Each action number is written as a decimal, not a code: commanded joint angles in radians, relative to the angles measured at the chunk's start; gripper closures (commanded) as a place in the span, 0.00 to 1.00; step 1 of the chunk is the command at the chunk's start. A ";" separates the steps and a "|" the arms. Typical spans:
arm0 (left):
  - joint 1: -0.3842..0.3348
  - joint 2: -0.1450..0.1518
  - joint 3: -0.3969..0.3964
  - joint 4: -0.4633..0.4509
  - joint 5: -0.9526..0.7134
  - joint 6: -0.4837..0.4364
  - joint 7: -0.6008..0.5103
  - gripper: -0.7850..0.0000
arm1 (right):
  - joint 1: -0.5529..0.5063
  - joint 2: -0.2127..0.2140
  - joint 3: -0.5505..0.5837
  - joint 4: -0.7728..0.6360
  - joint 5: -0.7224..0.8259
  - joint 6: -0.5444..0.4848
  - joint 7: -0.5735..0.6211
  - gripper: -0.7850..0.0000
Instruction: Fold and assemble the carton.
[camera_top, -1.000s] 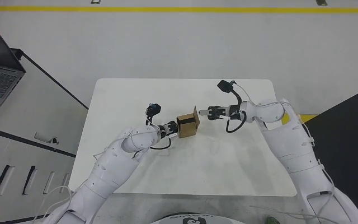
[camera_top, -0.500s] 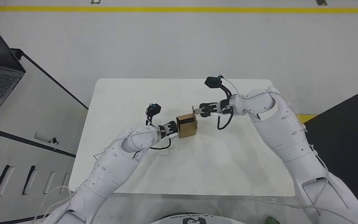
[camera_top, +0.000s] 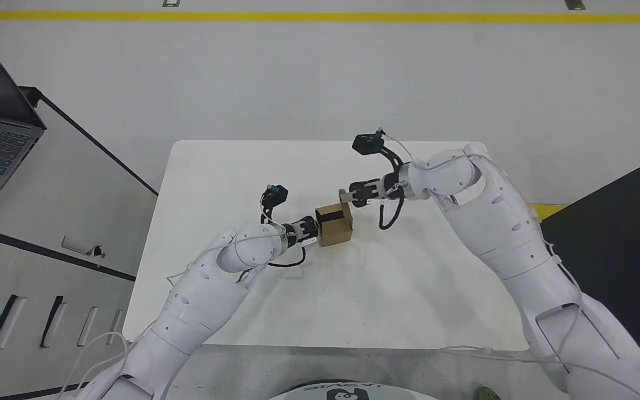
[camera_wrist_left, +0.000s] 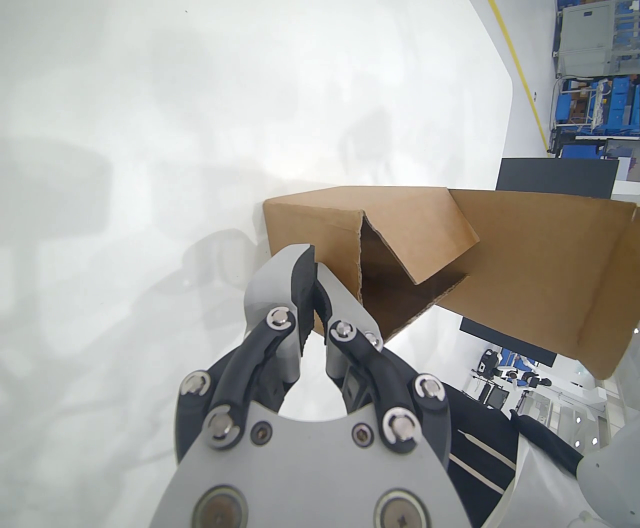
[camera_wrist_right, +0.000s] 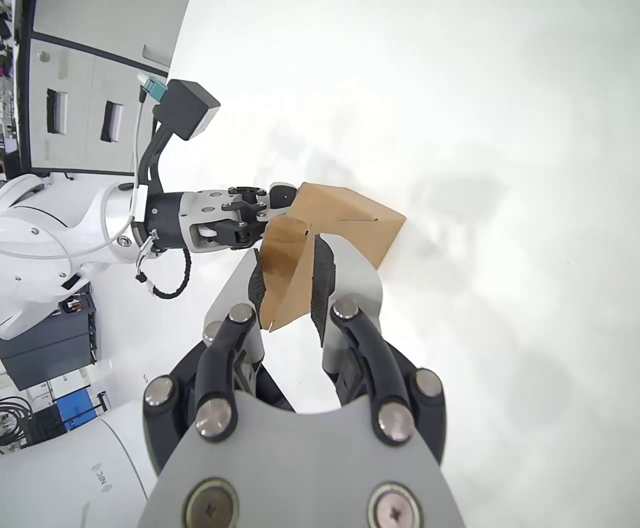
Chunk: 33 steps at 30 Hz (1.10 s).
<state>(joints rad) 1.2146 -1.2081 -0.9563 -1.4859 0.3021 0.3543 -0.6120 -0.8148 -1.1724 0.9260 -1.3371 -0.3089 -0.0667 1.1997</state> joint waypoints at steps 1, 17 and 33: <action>0.000 0.000 0.000 0.000 0.000 0.000 0.000 1.00 | 0.006 -0.002 -0.007 0.005 -0.001 0.003 0.003 0.77; 0.000 0.000 0.000 0.000 0.000 0.000 0.000 1.00 | 0.092 -0.031 -0.127 0.006 -0.100 0.039 0.041 0.89; 0.000 0.000 0.000 0.000 0.000 0.000 0.000 1.00 | 0.193 -0.089 -0.280 0.042 -0.217 0.057 0.061 0.89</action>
<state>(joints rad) 1.2146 -1.2081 -0.9563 -1.4859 0.3021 0.3543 -0.6120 -0.6254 -1.2589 0.6528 -1.2967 -0.5200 -0.0095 1.2608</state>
